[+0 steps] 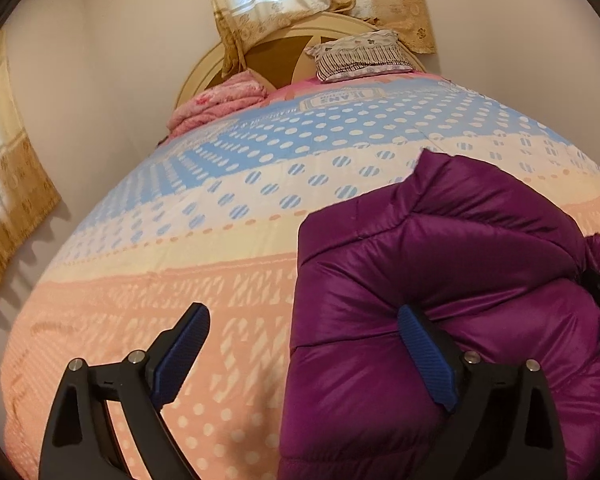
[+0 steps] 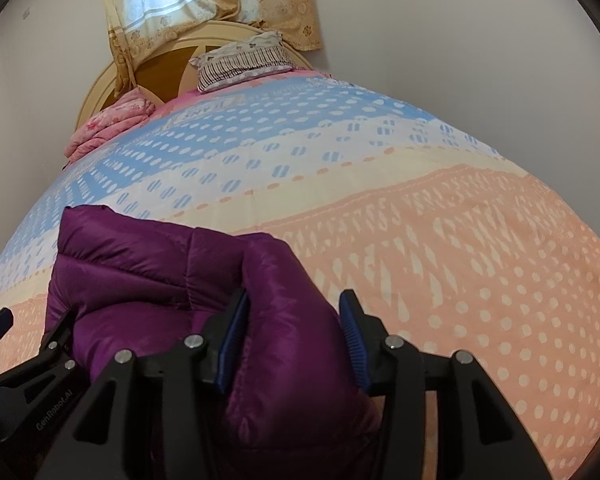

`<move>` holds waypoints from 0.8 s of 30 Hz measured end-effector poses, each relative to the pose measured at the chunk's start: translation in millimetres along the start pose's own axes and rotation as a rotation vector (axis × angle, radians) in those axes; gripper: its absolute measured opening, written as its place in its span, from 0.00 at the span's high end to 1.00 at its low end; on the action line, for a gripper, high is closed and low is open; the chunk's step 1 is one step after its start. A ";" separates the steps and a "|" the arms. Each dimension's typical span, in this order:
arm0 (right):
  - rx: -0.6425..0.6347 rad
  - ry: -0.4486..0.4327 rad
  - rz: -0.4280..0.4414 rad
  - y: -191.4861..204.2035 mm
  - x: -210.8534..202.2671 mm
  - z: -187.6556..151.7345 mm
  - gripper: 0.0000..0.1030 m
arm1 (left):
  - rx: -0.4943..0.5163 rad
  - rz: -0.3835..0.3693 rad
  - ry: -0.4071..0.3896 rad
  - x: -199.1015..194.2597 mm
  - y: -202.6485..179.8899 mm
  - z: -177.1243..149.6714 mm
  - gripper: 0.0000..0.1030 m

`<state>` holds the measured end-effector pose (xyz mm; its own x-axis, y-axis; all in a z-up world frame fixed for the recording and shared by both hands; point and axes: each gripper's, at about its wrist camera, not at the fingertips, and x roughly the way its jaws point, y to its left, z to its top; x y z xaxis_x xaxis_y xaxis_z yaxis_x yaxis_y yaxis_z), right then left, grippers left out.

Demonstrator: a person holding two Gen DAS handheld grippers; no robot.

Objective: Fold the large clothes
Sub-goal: 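Press the folded purple jacket bundle flat with both tools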

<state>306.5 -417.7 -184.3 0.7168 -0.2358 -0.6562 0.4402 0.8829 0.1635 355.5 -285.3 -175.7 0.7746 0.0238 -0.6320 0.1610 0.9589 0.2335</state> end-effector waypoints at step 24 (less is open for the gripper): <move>-0.019 0.069 -0.025 -0.5 17.8 -6.3 0.47 | -0.012 -0.015 0.041 15.6 0.1 -8.3 0.03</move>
<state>315.6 -419.8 -200.8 0.6664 -0.2296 -0.7093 0.4466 0.8848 0.1331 362.5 -282.5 -191.6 0.7466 0.0209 -0.6649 0.1647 0.9626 0.2152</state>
